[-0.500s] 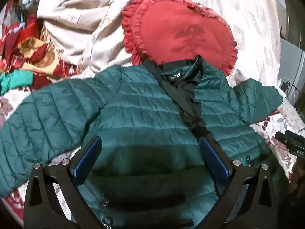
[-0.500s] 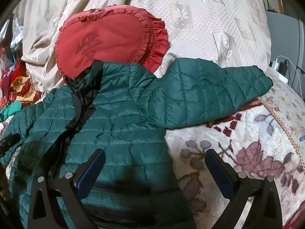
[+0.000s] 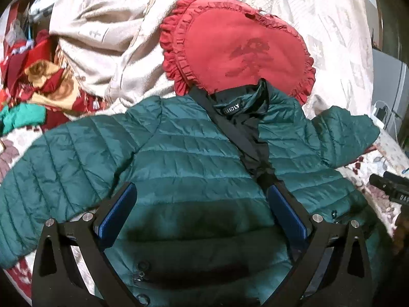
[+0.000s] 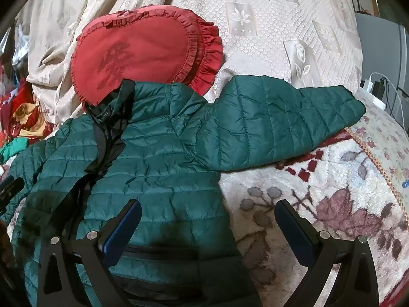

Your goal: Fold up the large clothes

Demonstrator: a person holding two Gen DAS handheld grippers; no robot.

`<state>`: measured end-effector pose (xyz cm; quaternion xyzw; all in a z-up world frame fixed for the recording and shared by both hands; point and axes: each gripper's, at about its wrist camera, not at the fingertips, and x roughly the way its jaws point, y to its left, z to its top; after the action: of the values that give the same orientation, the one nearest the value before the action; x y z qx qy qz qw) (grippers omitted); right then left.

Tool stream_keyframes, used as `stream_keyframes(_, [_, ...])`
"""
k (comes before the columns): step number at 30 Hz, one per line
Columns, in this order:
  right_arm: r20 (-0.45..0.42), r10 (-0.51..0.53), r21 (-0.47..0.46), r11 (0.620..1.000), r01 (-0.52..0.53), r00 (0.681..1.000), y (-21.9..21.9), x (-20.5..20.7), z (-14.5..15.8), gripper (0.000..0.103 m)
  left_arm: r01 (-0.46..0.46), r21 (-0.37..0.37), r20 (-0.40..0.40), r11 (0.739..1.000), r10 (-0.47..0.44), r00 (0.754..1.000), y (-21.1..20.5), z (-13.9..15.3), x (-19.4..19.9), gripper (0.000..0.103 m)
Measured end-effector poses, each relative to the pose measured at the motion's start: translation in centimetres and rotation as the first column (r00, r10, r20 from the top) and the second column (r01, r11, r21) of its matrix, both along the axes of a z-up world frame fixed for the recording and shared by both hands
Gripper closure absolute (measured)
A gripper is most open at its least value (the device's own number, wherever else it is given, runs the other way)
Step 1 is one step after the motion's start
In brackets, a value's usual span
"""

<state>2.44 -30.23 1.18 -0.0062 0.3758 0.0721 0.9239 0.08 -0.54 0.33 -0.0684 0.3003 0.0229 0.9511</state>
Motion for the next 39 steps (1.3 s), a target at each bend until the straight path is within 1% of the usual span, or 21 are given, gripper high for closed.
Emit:
stream_keyframes(3, [0.012, 0.012, -0.016, 1.000, -0.012, 1.000, 0.3, -0.2, 0.0, 0.000, 0.004, -0.050, -0.064, 0.999, -0.007, 0.998, 0.6, -0.2, 0.4, 0.000])
stream_keyframes(6, [0.012, 0.005, -0.013, 1.000, -0.005, 1.000, 0.2, -0.3, -0.2, 0.000, -0.016, -0.067, -0.075, 0.998, 0.011, 0.997, 1.1, -0.4, 0.6, 0.000])
stream_keyframes(8, [0.005, 0.002, -0.003, 1.000, -0.002, 1.000, 0.0, -0.2, -0.4, 0.000, -0.031, -0.057, -0.041, 0.998, 0.029, 0.999, 1.7, -0.5, 0.2, 0.000])
stream_keyframes(10, [0.010, 0.014, 0.014, 1.000, -0.014, 1.000, -0.1, -0.3, -0.4, 0.000, -0.047, -0.076, -0.018, 0.996, 0.046, 0.999, 2.4, -0.4, -0.1, 0.000])
stream_keyframes(12, [0.017, 0.044, 0.035, 0.998, -0.044, 0.999, 0.1, -0.6, -0.3, 0.000, -0.073, -0.098, 0.001, 0.992, 0.074, 0.997, 3.5, 0.2, -0.6, 0.000])
stream_keyframes(14, [-0.013, 0.104, 0.080, 0.991, -0.103, 0.994, 0.6, -0.5, -0.7, 0.000, -0.088, -0.115, 0.043, 0.989, 0.094, 0.995, 4.9, 1.4, -1.2, 0.000])
stream_keyframes(16, [-0.054, 0.159, 0.113, 0.982, -0.152, 0.986, 1.5, -0.4, -1.3, 0.000, -0.116, -0.086, 0.065, 0.989, 0.122, 0.990, 7.1, 3.6, -2.2, 0.000])
stream_keyframes(18, [-0.079, 0.194, 0.097, 0.978, -0.187, 0.978, 2.6, -0.6, -1.7, 0.000, -0.148, -0.066, 0.076, 0.987, 0.153, 0.985, 9.8, 5.5, -3.7, 0.000])
stream_keyframes(21, [-0.070, 0.208, 0.013, 0.978, -0.208, 0.976, 3.9, -0.9, -1.8, 0.000, -0.196, -0.029, 0.118, 0.980, 0.198, 0.973, 15.0, 6.2, -7.2, 0.000])
stream_keyframes(22, [-0.071, 0.212, 0.012, 0.977, -0.212, 0.975, 4.0, -0.8, -1.9, 0.000, -0.221, -0.005, 0.102, 0.975, 0.220, 0.970, 16.5, 5.8, -8.3, 0.000])
stream_keyframes(24, [-0.084, 0.212, 0.020, 0.977, -0.211, 0.974, 4.0, -0.7, -2.2, 0.000, -0.317, 0.009, 0.065, 0.948, 0.316, 0.947, 20.8, 3.6, -11.2, 0.000])
stream_keyframes(25, [-0.094, 0.209, 0.019, 0.978, -0.208, 0.973, 4.1, -0.6, -2.4, 0.000, -0.363, -0.011, 0.050, 0.932, 0.364, 0.930, 22.7, 2.2, -13.0, 0.000])
stream_keyframes(26, [-0.105, 0.211, 0.018, 0.978, -0.210, 0.972, 4.1, -0.6, -2.7, 0.000, -0.400, -0.041, 0.030, 0.915, 0.402, 0.915, 24.2, 1.0, -14.4, 0.000])
stream_keyframes(27, [-0.117, 0.215, 0.020, 0.977, -0.214, 0.970, 4.2, -0.5, -3.0, 0.000, -0.445, -0.109, 0.007, 0.889, 0.448, 0.894, 26.6, -1.1, -16.9, 0.000])
stream_keyframes(28, [-0.144, 0.224, 0.022, 0.975, -0.223, 0.964, 4.4, -0.3, -3.6, 0.000, -0.469, -0.146, -0.017, 0.871, 0.472, 0.881, 27.8, -2.4, -18.4, 0.000])
stream_keyframes(29, [-0.182, 0.227, 0.011, 0.973, -0.229, 0.957, 4.7, -0.2, -4.4, 0.000, -0.501, -0.178, -0.034, 0.847, 0.504, 0.863, 28.9, -3.9, -20.1, 0.001])
stream_keyframes(31, [-0.253, 0.227, -0.035, 0.969, -0.243, 0.940, 5.5, -0.1, -6.3, 0.000, -0.562, -0.203, -0.048, 0.802, 0.565, 0.824, 30.4, -6.0, -22.8, 0.001])
stream_keyframes(33, [-0.224, 0.236, -0.067, 0.964, -0.256, 0.946, 5.8, -0.5, -6.5, 0.000, -0.586, -0.255, -0.046, 0.769, 0.596, 0.802, 31.7, -7.9, -24.5, 0.001])
stream_keyframes(35, [-0.223, 0.244, -0.064, 0.962, -0.264, 0.944, 5.7, -0.5, -6.5, 0.000, -0.584, -0.313, -0.072, 0.749, 0.595, 0.801, 31.9, -9.0, -24.3, 0.001])
stream_keyframes(37, [-0.223, 0.246, -0.050, 0.964, -0.263, 0.943, 5.5, -0.5, -6.5, 0.000, -0.537, -0.376, -0.080, 0.755, 0.551, 0.831, 32.4, -9.9, -22.9, 0.001])
stream_keyframes(39, [-0.217, 0.247, -0.052, 0.963, -0.264, 0.944, 5.5, -0.6, -6.5, 0.000, -0.509, -0.416, -0.077, 0.754, 0.528, 0.846, 32.7, -10.4, -21.4, 0.001])
